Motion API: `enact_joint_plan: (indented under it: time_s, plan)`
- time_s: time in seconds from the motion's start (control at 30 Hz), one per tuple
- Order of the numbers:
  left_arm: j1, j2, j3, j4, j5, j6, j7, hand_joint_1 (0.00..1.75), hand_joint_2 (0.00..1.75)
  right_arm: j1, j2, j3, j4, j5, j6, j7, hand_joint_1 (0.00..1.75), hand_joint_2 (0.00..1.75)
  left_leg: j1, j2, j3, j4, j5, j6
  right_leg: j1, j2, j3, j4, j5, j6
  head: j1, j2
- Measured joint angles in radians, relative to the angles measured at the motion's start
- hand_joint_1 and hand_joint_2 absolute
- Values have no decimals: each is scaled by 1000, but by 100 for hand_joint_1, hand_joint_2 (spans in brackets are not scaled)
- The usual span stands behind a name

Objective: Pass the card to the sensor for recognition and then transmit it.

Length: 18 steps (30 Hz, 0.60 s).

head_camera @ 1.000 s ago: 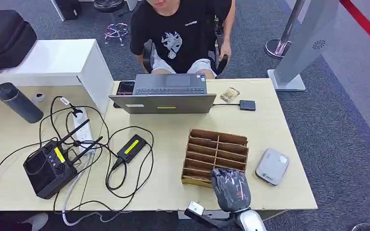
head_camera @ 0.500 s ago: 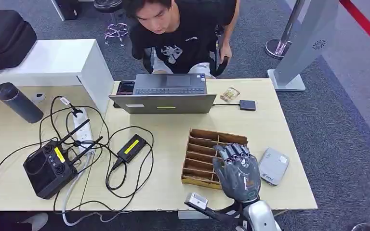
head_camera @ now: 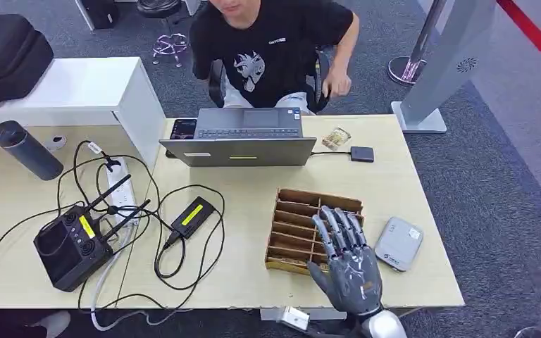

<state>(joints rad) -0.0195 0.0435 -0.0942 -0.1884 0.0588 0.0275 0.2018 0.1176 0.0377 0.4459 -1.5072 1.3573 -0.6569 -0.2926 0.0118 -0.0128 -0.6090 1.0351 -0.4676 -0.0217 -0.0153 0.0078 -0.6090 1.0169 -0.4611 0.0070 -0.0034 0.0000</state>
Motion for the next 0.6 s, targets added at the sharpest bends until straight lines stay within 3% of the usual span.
enact_joint_plan:
  time_s: [0.27,0.6]
  plan:
    - [0,0,0,0,6,2,7,0,175,32,-39,0,30,13,-31,27,0,175,0,0,0,0,-1,1,0,0,0,0,-1,0,0,0]
    - [0,-2,0,0,6,2,8,0,175,33,-46,1,109,13,-31,8,0,175,0,0,0,0,-1,1,0,0,0,0,-1,0,0,0]
